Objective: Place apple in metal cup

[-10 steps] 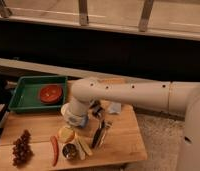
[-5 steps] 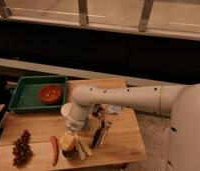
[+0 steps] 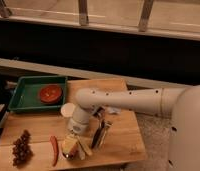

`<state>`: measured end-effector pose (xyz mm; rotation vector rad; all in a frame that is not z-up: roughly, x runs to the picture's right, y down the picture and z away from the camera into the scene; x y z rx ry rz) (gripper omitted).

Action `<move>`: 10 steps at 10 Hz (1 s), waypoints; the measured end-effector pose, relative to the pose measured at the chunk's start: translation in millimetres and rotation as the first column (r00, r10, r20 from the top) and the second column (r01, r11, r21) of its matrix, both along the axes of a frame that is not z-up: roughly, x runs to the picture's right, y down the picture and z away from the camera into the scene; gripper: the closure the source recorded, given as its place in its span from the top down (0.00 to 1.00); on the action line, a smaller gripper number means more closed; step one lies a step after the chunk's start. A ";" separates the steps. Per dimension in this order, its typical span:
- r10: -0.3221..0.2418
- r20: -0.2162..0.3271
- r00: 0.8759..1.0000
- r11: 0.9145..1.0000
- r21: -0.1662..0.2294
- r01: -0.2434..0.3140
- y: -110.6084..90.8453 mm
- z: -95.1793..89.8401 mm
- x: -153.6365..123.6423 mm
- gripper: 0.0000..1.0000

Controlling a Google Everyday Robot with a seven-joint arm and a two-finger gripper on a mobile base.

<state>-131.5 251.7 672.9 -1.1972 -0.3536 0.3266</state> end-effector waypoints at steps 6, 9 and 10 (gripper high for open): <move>0.010 -0.006 1.000 1.000 -0.005 -0.010 1.6 0.8 -0.7 0.71; 0.009 -0.010 1.000 1.000 0.001 -0.009 -1.1 1.3 -1.2 0.71; 0.007 -0.017 1.000 1.000 0.009 -0.007 -3.4 0.8 -0.8 0.71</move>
